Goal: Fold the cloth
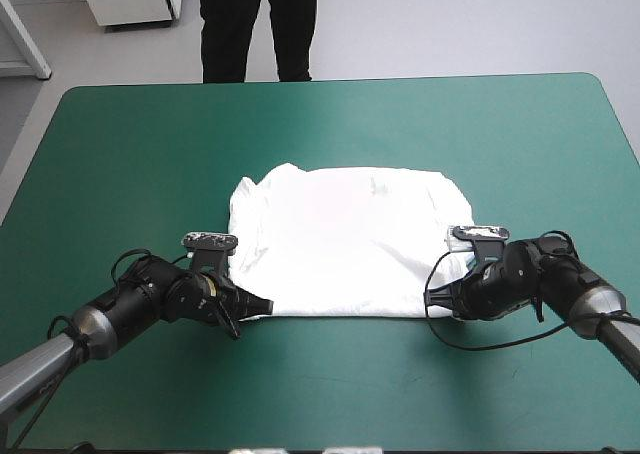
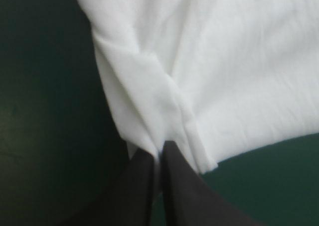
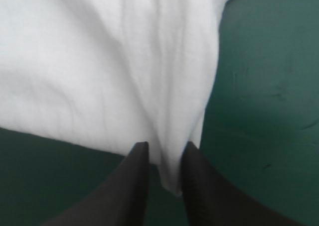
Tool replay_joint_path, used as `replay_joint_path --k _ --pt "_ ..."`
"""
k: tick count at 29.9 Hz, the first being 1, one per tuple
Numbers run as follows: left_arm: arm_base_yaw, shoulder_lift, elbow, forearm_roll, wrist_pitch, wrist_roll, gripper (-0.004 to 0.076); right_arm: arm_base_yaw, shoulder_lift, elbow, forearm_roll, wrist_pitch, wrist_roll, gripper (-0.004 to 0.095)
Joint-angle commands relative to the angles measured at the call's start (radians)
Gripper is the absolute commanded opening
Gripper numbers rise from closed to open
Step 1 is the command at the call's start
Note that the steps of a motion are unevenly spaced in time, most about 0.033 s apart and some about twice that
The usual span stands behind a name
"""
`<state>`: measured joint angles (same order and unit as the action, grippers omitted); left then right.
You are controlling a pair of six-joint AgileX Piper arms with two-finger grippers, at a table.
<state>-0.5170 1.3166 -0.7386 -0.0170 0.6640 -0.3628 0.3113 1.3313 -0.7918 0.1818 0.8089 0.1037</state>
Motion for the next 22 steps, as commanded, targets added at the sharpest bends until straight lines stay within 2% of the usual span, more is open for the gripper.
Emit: replay_joint_path --k 1,3,5,7,13,22 --pt "-0.007 -0.032 -0.056 -0.014 0.063 -0.004 0.0196 -0.001 -0.033 -0.037 0.063 0.033 -0.026 0.0512" --pt "-0.007 -0.034 -0.089 -0.011 0.129 -0.004 0.0314 -0.001 -0.035 -0.059 0.067 0.065 -0.026 0.0640" --pt "-0.007 -0.040 -0.126 -0.001 0.182 -0.004 0.0421 -0.001 -0.042 -0.087 0.065 0.080 -0.024 0.0659" --pt "-0.007 -0.056 -0.168 0.006 0.209 -0.002 0.0491 -0.001 -0.058 -0.116 0.061 0.099 -0.022 0.0634" --pt "-0.007 -0.131 -0.293 0.017 0.248 0.023 0.0498 -0.001 -0.119 -0.245 0.033 0.197 0.003 0.0580" --pt "-0.007 -0.176 -0.478 0.098 0.399 0.028 0.0490 -0.001 -0.183 -0.447 -0.118 0.349 0.086 0.0574"
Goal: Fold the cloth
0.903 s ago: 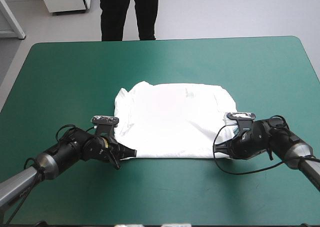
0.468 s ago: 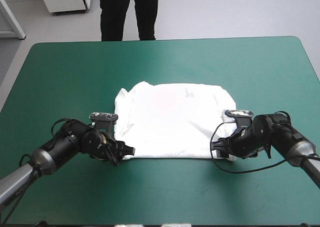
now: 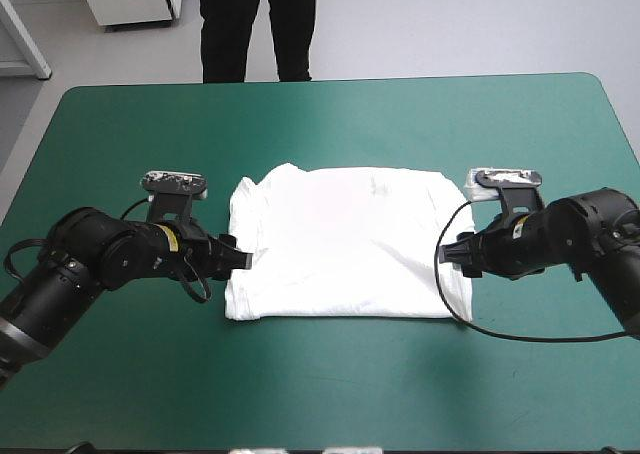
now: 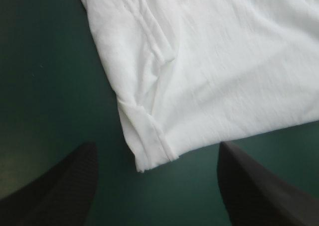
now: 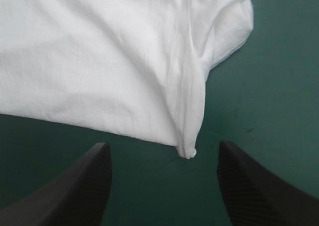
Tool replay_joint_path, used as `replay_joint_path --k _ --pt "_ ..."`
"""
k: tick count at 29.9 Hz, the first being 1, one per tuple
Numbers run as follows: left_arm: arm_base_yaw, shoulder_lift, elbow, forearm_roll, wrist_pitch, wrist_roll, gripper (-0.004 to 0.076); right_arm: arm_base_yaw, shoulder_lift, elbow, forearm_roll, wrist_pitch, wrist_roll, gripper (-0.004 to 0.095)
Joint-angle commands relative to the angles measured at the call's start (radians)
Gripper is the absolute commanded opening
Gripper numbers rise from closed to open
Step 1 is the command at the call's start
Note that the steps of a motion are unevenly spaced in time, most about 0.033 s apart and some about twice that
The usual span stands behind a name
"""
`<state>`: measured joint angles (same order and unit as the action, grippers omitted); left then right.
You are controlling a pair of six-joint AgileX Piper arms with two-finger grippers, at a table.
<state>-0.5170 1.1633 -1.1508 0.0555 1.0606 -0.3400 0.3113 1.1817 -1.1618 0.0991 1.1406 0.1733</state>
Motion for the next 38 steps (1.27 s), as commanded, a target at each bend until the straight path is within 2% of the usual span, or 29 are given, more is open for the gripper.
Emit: replay_joint_path --k 1,11,17,21,38 --pt "-0.007 -0.023 -0.080 0.027 -0.002 0.018 0.0490 -0.001 -0.033 -0.101 -0.044 0.024 0.028 0.0570" --pt "-0.007 -0.020 -0.094 0.069 -0.074 0.021 0.0490 -0.010 0.041 -0.134 -0.179 -0.027 0.090 0.0476" --pt "-0.007 -0.018 -0.094 0.073 -0.098 0.021 0.0490 -0.085 0.211 -0.144 -0.156 -0.057 0.066 0.0476" --pt "-0.007 -0.018 -0.094 0.068 -0.098 0.021 0.0490 -0.127 0.308 -0.155 -0.110 -0.102 -0.001 0.0476" --pt "-0.007 -0.018 -0.094 0.068 -0.098 0.021 0.0490 -0.131 0.581 -0.168 -0.131 -0.221 0.005 0.0446"
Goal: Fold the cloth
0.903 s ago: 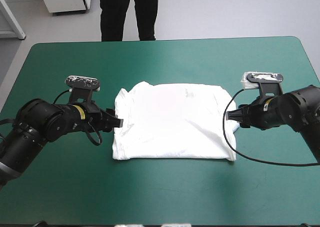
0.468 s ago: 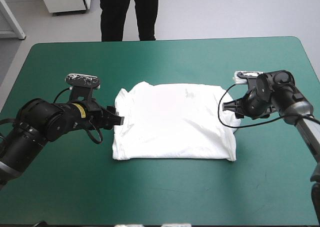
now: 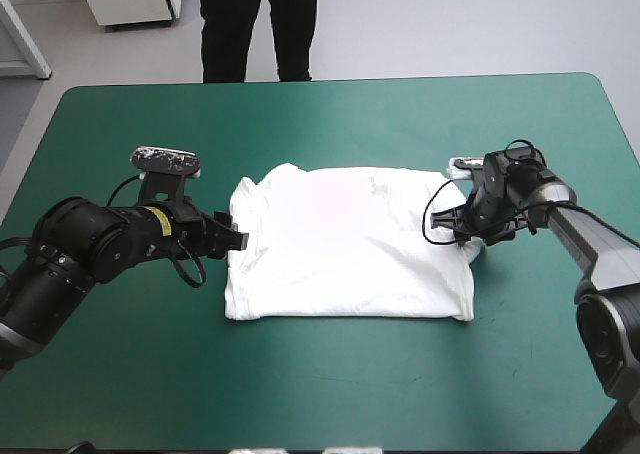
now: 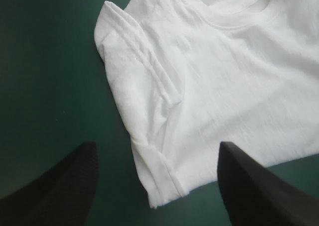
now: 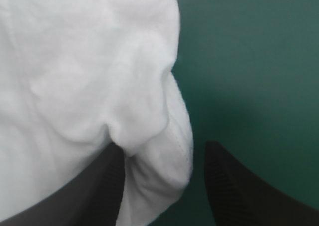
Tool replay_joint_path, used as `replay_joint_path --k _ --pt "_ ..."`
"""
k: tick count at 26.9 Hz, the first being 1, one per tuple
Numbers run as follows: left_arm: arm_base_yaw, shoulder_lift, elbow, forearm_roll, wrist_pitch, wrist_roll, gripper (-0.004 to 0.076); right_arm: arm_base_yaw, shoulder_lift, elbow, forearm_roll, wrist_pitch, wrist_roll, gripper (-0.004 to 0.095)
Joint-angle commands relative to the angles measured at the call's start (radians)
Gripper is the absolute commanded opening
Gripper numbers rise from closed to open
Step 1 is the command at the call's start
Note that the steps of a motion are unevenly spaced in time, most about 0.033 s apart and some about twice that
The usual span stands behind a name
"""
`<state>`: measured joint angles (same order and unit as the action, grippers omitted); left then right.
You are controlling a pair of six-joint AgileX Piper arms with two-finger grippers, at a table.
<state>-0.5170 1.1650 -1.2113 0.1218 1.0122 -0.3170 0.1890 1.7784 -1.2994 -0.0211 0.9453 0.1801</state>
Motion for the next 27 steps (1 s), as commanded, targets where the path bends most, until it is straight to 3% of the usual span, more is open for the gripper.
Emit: replay_joint_path --k 1,7,12,21,25,27 --pt "-0.007 -0.020 -0.033 0.002 -0.050 -0.002 0.0490 -0.009 -0.008 -0.030 -0.011 -0.025 -0.002 0.0431" --pt "-0.007 -0.020 -0.033 0.002 -0.050 -0.002 0.0490 -0.009 0.050 -0.030 -0.011 -0.026 0.001 0.0294" --pt "-0.007 -0.020 -0.033 -0.001 -0.048 -0.002 0.0490 -0.009 0.048 -0.030 -0.011 -0.015 0.003 -0.0017" --pt "-0.007 -0.020 -0.033 -0.001 -0.050 -0.002 0.0490 -0.007 -0.064 -0.055 0.005 -0.015 -0.012 -0.0015" --pt "-0.007 -0.020 -0.033 -0.001 -0.050 -0.002 0.0490 0.008 -0.084 -0.116 0.163 0.008 -0.107 -0.0015" --pt "-0.007 -0.020 -0.033 -0.001 -0.050 -0.002 0.0490 0.047 -0.084 -0.133 0.189 -0.017 -0.109 -0.0015"
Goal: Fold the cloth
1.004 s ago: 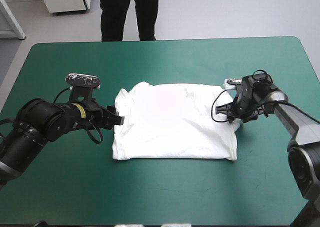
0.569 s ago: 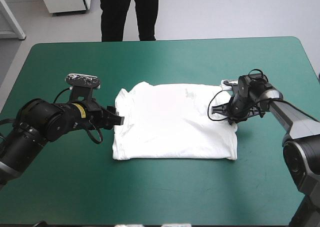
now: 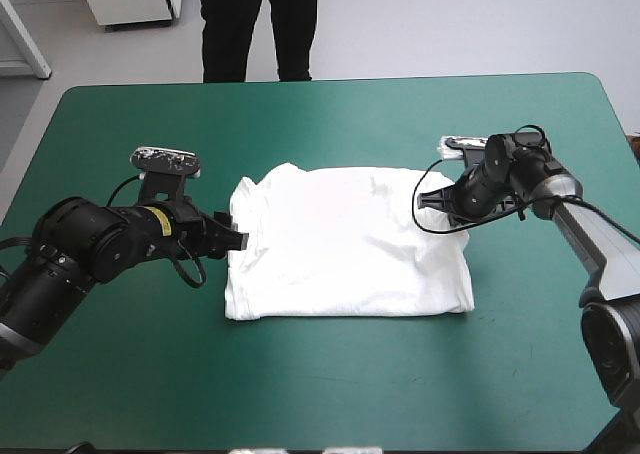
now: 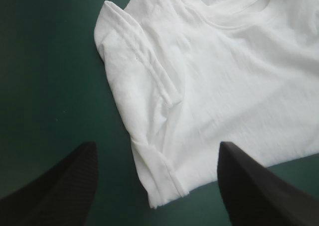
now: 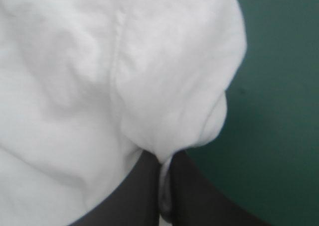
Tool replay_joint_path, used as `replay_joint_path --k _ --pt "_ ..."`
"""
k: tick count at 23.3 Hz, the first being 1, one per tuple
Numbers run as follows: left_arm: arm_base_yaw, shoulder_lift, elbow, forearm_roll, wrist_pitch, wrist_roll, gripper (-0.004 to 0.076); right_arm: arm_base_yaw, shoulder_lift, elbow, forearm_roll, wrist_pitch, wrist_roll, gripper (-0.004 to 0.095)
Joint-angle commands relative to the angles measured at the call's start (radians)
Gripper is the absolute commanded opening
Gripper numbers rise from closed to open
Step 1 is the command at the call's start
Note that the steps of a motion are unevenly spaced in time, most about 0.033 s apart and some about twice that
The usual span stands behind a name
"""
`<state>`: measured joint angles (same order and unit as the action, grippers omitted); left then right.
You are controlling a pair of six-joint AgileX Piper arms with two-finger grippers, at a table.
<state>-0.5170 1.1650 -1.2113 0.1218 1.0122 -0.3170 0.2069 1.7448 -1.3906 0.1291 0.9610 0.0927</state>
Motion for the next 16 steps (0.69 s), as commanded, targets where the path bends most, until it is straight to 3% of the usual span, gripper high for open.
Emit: replay_joint_path --k 1,6,13,16 --pt "-0.007 -0.020 -0.033 -0.001 -0.050 -0.002 0.0490 0.047 -0.051 -0.042 0.038 -0.042 -0.022 -0.0015" --pt "-0.007 -0.020 -0.033 -0.001 -0.048 -0.002 0.0490 0.137 -0.009 -0.044 0.047 -0.093 -0.006 -0.0015" --pt "-0.007 -0.020 -0.033 -0.001 -0.048 -0.002 0.0490 0.172 0.088 -0.044 0.098 -0.098 -0.021 -0.0012" --pt "-0.007 -0.020 -0.033 -0.001 -0.048 -0.002 0.0490 0.174 0.093 -0.044 0.126 -0.080 -0.058 0.0059"
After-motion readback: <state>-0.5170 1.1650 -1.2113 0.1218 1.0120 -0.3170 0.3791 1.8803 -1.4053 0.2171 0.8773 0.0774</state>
